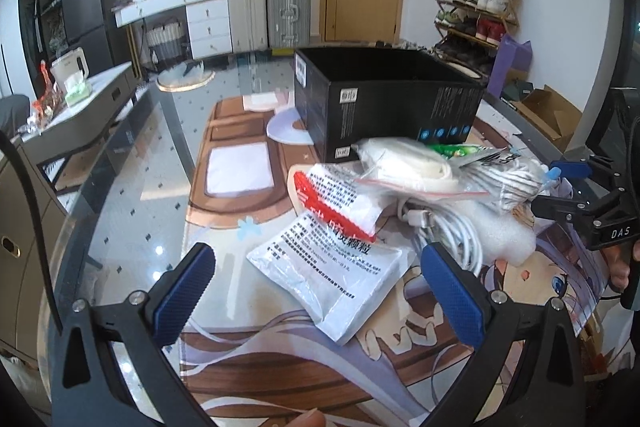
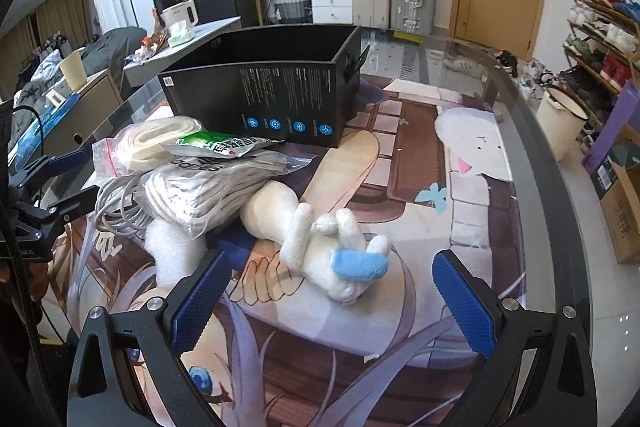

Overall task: Organize soft objects
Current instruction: 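Lower the right gripper onto the white plush toy and close it, then close the left gripper on the white sachet packet while the right gripper holds the plush toy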

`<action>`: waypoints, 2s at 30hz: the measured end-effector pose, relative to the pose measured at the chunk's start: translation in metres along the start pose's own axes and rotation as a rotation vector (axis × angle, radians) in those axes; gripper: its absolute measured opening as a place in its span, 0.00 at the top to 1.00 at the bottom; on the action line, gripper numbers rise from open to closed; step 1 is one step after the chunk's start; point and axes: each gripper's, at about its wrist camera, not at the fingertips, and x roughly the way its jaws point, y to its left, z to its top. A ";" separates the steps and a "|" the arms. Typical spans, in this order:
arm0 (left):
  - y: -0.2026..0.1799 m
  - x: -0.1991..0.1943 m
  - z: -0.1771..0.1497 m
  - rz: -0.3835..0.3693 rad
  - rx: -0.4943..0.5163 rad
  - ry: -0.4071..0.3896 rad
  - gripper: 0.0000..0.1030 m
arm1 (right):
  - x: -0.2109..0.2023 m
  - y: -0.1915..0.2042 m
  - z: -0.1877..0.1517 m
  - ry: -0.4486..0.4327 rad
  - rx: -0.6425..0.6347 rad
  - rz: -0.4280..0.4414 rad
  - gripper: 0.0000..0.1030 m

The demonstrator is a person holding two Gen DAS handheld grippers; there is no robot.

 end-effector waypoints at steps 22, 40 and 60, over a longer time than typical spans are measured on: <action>0.004 0.016 0.000 -0.012 -0.019 0.081 0.00 | 0.024 0.011 0.009 0.045 -0.118 0.048 0.36; 0.004 0.019 0.007 -0.010 0.035 0.117 0.00 | 0.004 0.004 -0.010 0.004 -0.047 0.039 0.57; -0.006 0.026 0.006 -0.075 0.124 0.168 0.10 | 0.002 0.003 -0.013 0.003 -0.053 0.056 0.57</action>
